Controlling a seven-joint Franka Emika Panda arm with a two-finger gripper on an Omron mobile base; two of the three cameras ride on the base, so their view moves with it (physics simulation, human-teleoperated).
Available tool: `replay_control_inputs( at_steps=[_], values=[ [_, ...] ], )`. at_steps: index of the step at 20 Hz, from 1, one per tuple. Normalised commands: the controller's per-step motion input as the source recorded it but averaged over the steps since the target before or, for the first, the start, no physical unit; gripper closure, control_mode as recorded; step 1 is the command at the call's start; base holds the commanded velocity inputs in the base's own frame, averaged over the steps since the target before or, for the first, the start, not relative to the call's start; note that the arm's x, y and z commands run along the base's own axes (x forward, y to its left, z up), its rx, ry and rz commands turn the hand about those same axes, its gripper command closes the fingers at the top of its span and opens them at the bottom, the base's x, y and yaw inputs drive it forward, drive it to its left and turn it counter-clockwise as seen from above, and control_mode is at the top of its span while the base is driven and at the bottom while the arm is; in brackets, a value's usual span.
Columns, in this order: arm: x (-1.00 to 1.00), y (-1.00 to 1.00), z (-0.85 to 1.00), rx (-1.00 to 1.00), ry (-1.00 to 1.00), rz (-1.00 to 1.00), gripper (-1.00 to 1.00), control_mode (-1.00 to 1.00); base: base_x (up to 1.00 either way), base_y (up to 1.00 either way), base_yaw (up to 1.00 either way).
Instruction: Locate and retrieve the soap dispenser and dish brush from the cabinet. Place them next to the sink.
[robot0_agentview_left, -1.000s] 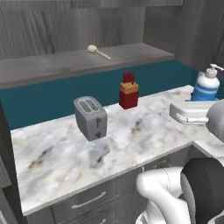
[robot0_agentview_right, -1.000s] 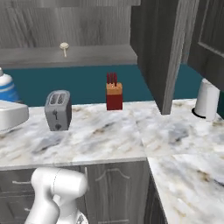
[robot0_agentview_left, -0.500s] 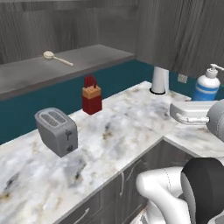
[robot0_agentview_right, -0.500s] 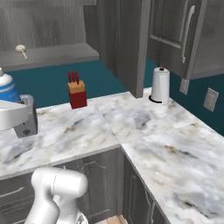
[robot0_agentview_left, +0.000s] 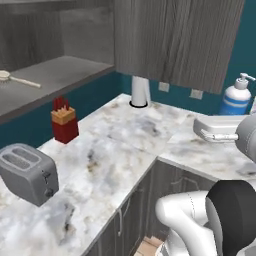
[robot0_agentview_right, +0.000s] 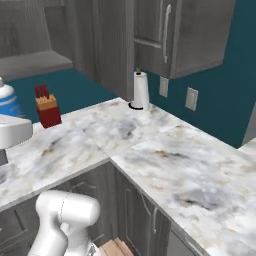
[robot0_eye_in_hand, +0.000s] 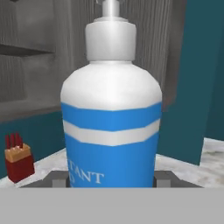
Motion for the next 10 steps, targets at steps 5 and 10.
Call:
replay_control_inputs(
  at_steps=[5,10],
  values=[
    [0.00,0.00,0.00,0.00,0.00,0.00,1.00,1.00,0.00,-0.12,-0.46],
    [0.00,0.00,0.00,0.00,0.00,0.00,1.00,1.00,0.00,-0.11,-0.47]
  ],
)
